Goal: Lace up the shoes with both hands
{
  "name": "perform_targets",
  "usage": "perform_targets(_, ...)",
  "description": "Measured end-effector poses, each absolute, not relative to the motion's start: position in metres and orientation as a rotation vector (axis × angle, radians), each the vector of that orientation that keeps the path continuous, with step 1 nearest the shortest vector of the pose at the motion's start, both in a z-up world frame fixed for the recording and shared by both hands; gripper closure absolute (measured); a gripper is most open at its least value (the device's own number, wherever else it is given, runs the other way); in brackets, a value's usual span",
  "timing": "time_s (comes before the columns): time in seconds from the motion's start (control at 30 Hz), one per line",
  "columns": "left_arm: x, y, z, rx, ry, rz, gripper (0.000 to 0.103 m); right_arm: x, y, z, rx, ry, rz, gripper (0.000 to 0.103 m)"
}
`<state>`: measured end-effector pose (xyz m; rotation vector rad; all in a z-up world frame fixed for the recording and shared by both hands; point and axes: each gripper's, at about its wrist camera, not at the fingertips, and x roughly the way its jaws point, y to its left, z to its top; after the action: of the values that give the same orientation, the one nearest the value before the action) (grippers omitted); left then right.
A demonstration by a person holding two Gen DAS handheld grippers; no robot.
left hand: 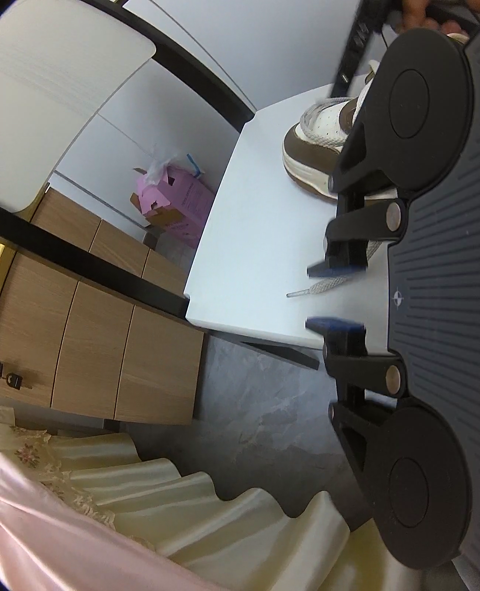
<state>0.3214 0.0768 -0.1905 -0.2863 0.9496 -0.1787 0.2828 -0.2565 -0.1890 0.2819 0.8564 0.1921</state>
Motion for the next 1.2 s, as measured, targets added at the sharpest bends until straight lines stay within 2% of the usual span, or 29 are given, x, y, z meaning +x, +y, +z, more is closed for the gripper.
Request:
perform_targets(0.03, 0.321, 0.076, -0.190, -0.286, 0.946, -0.175, 0.061, 0.281, -0.261, -0.186, 0.326, 0.826, 0.203, 0.101)
perform_targets(0.07, 0.321, 0.076, -0.190, -0.288, 0.941, -0.173, 0.060, 0.279, -0.267, -0.182, 0.384, 0.788, 0.214, 0.101)
perform_targets(0.27, 0.322, 0.067, -0.192, -0.243, 0.928, -0.168, 0.060, 0.264, -0.299, -0.162, 0.608, 0.598, 0.242, 0.101)
perform_targets(0.73, 0.314, 0.040, -0.192, -0.152, 0.929, -0.176, 0.064, 0.268, -0.309, -0.166, 0.691, 0.611, 0.290, 0.101)
perform_targets(1.0, 0.301, 0.063, -0.185, -0.438, 1.027, -0.182, 0.064, 0.273, -0.320, -0.171, 0.770, 0.611, 0.286, 0.101)
perform_targets(1.2, 0.308, 0.085, -0.204, -0.719, 1.142, -0.169, 0.063, 0.275, -0.325, -0.173, 0.815, 0.610, 0.296, 0.101)
